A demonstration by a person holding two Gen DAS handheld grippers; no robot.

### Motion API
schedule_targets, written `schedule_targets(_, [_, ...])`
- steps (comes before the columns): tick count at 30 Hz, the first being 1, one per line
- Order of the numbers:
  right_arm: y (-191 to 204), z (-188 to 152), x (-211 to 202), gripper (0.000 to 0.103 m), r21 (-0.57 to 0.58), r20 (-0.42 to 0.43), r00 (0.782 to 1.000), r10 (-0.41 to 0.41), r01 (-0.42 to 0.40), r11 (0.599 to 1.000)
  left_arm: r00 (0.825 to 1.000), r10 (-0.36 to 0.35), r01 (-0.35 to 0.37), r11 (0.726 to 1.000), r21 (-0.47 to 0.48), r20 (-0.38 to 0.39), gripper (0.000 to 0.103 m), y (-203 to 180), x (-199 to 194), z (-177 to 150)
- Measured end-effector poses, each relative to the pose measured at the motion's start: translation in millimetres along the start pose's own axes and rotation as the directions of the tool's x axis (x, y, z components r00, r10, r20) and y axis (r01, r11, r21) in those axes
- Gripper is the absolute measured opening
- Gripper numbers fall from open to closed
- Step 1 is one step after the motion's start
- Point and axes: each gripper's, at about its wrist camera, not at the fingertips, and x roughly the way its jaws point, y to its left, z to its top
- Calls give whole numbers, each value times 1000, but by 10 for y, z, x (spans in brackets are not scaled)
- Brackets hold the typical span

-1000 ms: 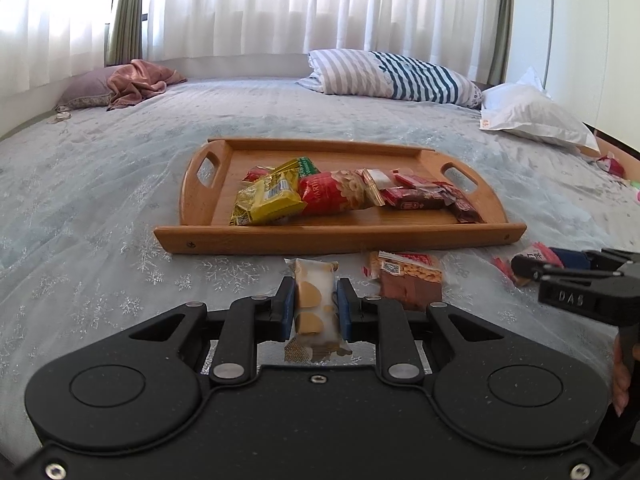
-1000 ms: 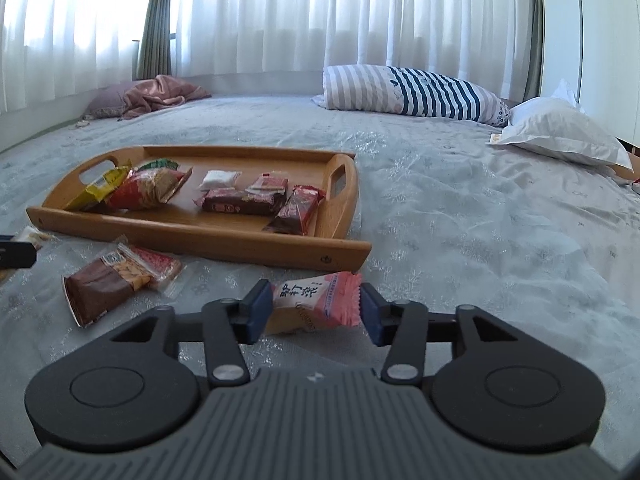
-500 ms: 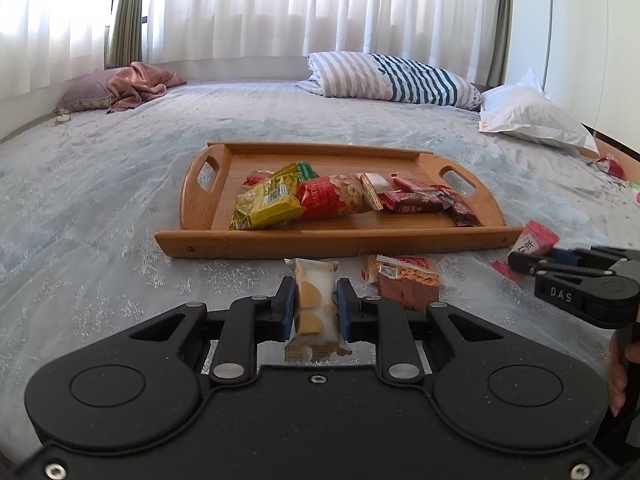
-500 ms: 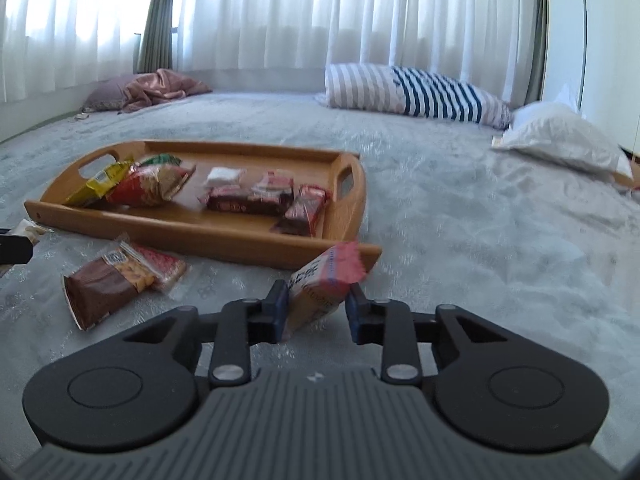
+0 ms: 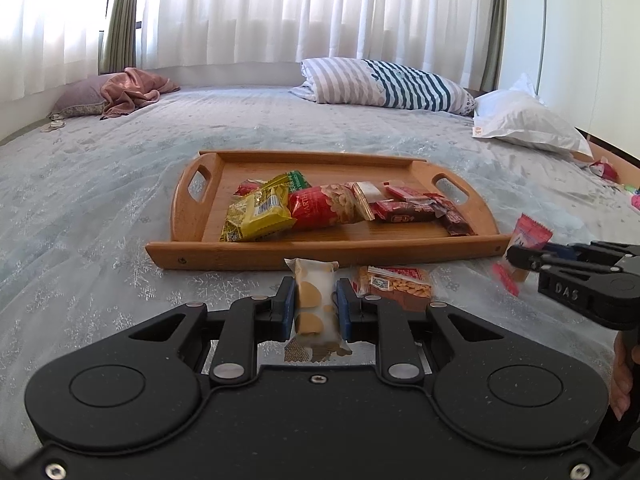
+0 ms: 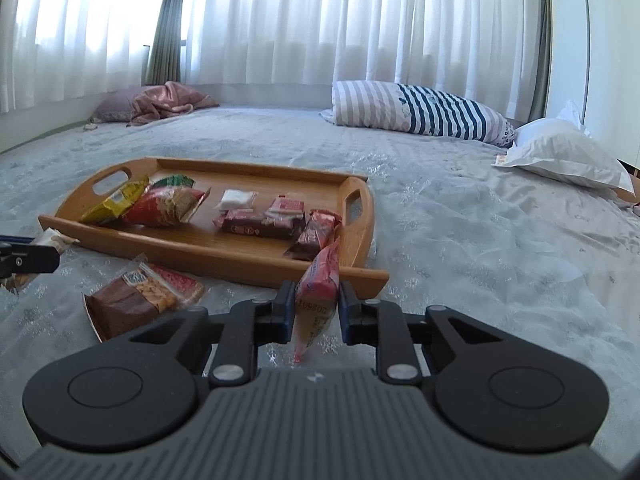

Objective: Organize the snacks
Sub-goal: 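Carry the cookie packet over the tray while right tool carries the candy packet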

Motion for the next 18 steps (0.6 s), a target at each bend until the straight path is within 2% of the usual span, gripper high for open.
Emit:
schedule_targets(2, [-8,43,-47,25,18,31,999,-17,16,1000,1000,8,-9,1000,11,4,20,2,16,31])
schedule_targets(10, [-78,338,-25,25,72,76,997,27,-32,997,999,13,-12,1000,-25,37,20,174,158,363])
schedule_targets(14, [-135,503,107,25,106,78,996,44,-52,993,998,26,-24,1000,-20,64,20,276,254,567])
schedule_targets(18, [-220,647,306,25,166,62,996,59,-68,984,998,6,-3,999,-50,65,20,400,407,770])
